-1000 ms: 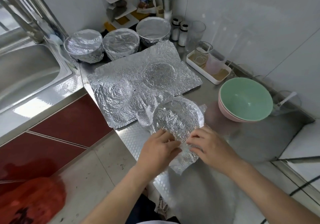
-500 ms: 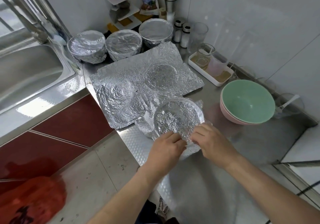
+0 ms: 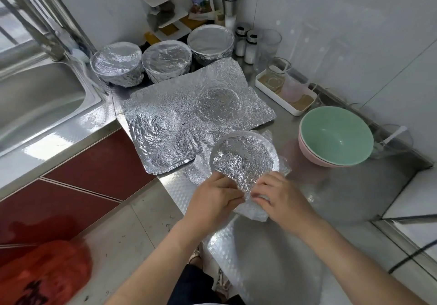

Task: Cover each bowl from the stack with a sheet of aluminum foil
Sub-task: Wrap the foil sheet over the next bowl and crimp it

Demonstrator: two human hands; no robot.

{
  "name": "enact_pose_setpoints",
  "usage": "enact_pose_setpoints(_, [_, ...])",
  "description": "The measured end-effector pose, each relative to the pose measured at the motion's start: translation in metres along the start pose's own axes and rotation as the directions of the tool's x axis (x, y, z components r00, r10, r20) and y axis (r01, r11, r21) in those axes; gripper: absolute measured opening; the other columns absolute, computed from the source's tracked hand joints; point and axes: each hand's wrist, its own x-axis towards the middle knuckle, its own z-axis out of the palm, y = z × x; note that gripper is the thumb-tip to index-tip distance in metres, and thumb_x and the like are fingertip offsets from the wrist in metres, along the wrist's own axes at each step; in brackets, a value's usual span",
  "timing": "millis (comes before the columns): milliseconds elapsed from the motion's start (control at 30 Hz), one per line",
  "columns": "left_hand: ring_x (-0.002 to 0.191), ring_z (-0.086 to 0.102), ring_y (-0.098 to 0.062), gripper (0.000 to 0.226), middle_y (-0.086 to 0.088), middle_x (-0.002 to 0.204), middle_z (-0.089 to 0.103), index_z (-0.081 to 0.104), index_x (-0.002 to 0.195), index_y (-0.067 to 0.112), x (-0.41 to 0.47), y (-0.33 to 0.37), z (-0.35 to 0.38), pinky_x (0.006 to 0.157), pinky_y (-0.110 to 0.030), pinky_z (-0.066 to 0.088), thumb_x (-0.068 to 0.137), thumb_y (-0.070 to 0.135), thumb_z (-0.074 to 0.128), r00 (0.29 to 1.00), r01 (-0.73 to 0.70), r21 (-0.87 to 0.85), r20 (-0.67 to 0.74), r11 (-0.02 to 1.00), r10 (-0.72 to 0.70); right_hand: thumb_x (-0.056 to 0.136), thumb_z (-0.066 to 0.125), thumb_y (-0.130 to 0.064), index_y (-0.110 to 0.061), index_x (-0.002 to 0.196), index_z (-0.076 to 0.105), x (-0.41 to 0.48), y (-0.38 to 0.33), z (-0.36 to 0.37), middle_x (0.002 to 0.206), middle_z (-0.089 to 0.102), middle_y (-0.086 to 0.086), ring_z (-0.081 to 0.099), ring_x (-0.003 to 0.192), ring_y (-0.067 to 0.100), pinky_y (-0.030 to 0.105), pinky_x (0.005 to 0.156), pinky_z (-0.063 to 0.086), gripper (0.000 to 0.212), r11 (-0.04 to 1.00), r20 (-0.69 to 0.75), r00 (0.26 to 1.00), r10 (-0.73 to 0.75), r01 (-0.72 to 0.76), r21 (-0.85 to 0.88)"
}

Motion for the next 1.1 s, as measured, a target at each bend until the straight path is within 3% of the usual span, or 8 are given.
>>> enact_pose_setpoints(333, [0.073,0.055,-0.017,0.023,0.005,0.077,0.064,0.073,0.079,0.017,0.005,0.000,0.010,0.067,-0.027,0.045,0.087,0.032,0.056,0.994,-0.113,0.128,0.020,0.985,0.112,0.070,0.072,0.001,-0.015,0.078,0.060,0.000,0.004,0.011,0.083,0.055,-0.002,0.050,0.080,0.022,0.038,0.066,0.049,0.021,0.973,-0.013,0.994,-0.109,0.104,-0.206])
enact_pose_setpoints(533, [0.056,0.050,-0.016,0.018,0.003,0.062,0.056,0.061,0.063,0.018,0.017,0.021,0.029,0.059,-0.026,0.042,0.070,0.013,0.077,0.980,-0.197,0.266,0.051,0.944,0.190,0.084,0.049,-0.015,-0.018,0.083,0.062,-0.013,0.014,-0.006,0.089,0.056,-0.004,0.050,0.087,0.020,0.033,0.074,0.047,0.013,0.972,-0.037,0.994,-0.106,0.096,-0.216])
enact_pose_setpoints(633, [0.058,0.052,-0.016,0.017,0.004,0.061,0.056,0.061,0.062,0.020,0.025,0.035,0.039,0.057,-0.025,0.040,0.073,0.023,0.073,0.987,-0.157,0.260,0.029,0.953,0.155,0.085,0.054,-0.021,-0.017,0.089,0.068,-0.023,0.023,-0.015,0.096,0.055,-0.001,0.050,0.091,0.019,0.028,0.083,0.043,0.015,0.990,-0.129,0.990,0.060,-0.076,-0.123])
enact_pose_setpoints(733, [0.066,0.054,-0.018,0.023,0.003,0.069,0.060,0.067,0.072,0.019,0.025,0.040,0.042,0.063,-0.027,0.044,0.084,0.034,0.055,0.990,-0.131,0.189,-0.016,0.973,0.137,0.085,0.063,-0.019,-0.017,0.086,0.066,-0.028,0.019,-0.020,0.088,0.057,-0.006,0.053,0.079,0.013,0.029,0.073,0.045,0.004,0.930,-0.231,0.902,0.366,-0.345,0.127])
enact_pose_setpoints(800, [0.073,0.056,-0.022,0.024,0.001,0.079,0.063,0.072,0.085,0.017,0.021,0.038,0.034,0.063,-0.031,0.048,0.088,0.034,0.054,0.995,-0.016,0.084,-0.093,0.996,0.024,0.086,0.065,-0.023,-0.017,0.070,0.057,-0.025,0.013,-0.016,0.067,0.056,-0.006,0.053,0.065,0.018,0.036,0.063,0.043,0.020,0.825,-0.233,0.793,0.563,-0.523,0.213])
enact_pose_setpoints(900, [0.081,0.056,-0.019,0.022,0.000,0.094,0.062,0.070,0.110,0.018,0.013,0.027,0.010,0.068,-0.032,0.050,0.093,0.027,0.059,0.915,0.349,-0.077,-0.186,0.934,-0.357,0.088,0.062,-0.035,-0.006,0.060,0.053,-0.013,0.006,-0.010,0.055,0.055,0.004,0.054,0.062,0.027,0.036,0.059,0.042,0.042,0.668,-0.093,0.669,0.737,-0.701,0.251])
enact_pose_setpoints(967, [0.081,0.053,-0.012,0.029,0.004,0.100,0.056,0.064,0.123,0.020,0.010,0.016,-0.005,0.070,-0.028,0.042,0.096,0.028,0.057,0.820,0.530,-0.147,-0.163,0.835,-0.549,0.088,0.059,-0.037,-0.002,0.060,0.051,-0.008,0.003,-0.006,0.055,0.054,0.008,0.054,0.063,0.031,0.034,0.056,0.040,0.046,0.627,-0.032,0.632,0.774,-0.759,0.178])
enact_pose_setpoints(1100, [0.070,0.052,-0.001,0.027,0.005,0.095,0.060,0.062,0.124,0.020,0.012,-0.001,-0.015,0.062,-0.020,0.036,0.098,0.025,0.054,0.678,0.641,-0.319,-0.190,0.698,-0.710,0.083,0.058,-0.028,-0.008,0.051,0.040,-0.003,0.002,-0.004,0.049,0.039,0.007,0.042,0.055,0.030,0.031,0.047,0.029,0.042,0.608,-0.011,0.612,0.790,-0.783,0.132])
